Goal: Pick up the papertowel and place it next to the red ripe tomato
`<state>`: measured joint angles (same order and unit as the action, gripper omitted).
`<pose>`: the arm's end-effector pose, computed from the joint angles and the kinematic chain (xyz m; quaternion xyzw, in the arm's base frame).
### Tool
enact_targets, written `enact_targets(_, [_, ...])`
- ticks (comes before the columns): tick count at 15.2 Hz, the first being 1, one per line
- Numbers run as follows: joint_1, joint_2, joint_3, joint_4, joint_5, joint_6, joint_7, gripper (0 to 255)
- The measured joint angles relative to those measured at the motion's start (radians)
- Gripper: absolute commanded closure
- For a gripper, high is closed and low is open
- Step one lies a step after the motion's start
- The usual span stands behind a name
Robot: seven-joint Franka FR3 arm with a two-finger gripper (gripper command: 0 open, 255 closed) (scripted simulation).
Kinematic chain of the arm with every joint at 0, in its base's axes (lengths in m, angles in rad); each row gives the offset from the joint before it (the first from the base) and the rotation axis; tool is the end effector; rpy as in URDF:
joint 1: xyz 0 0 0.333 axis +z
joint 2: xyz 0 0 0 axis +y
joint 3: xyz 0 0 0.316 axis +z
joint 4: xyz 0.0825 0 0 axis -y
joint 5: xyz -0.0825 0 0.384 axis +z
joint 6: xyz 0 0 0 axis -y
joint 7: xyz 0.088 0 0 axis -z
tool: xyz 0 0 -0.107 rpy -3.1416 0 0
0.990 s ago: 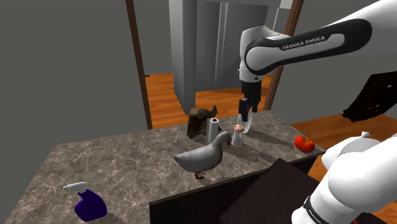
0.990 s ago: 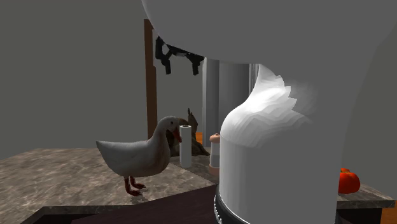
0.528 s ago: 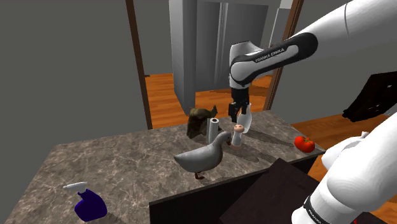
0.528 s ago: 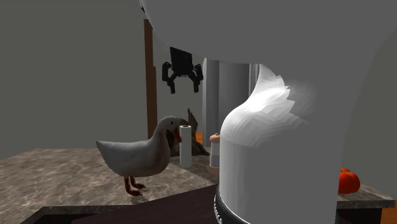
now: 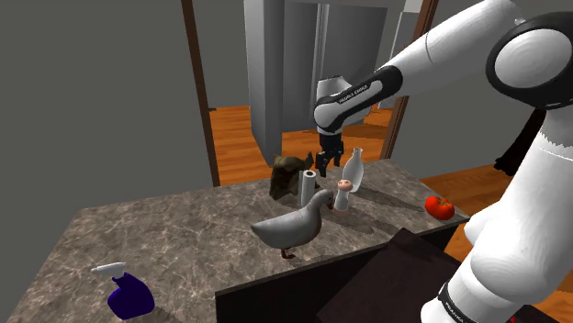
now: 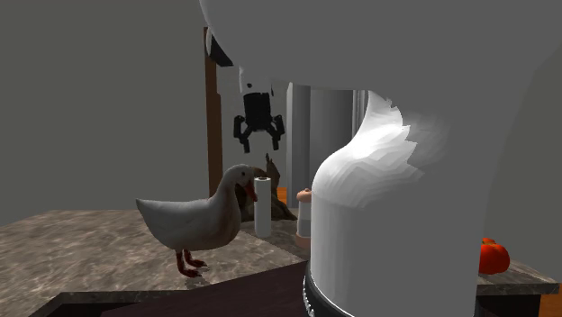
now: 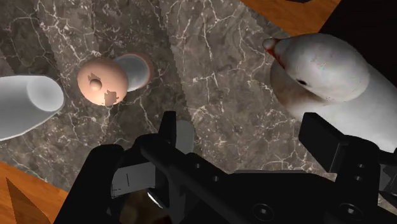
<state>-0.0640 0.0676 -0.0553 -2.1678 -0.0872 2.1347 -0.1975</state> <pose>0.5295 -0.0671 0.3557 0.9960 0.0641 -0.0556 0.0291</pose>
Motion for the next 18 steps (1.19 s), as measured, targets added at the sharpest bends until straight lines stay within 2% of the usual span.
enact_targets(7, [-0.026,0.267,-0.014,0.22,0.013,0.065,-0.033,0])
enact_targets(12, [-0.046,0.462,-0.016,0.427,0.028,0.065,-0.052,0])
enact_targets(18, [-0.051,0.533,-0.015,0.456,0.031,0.109,-0.052,0])
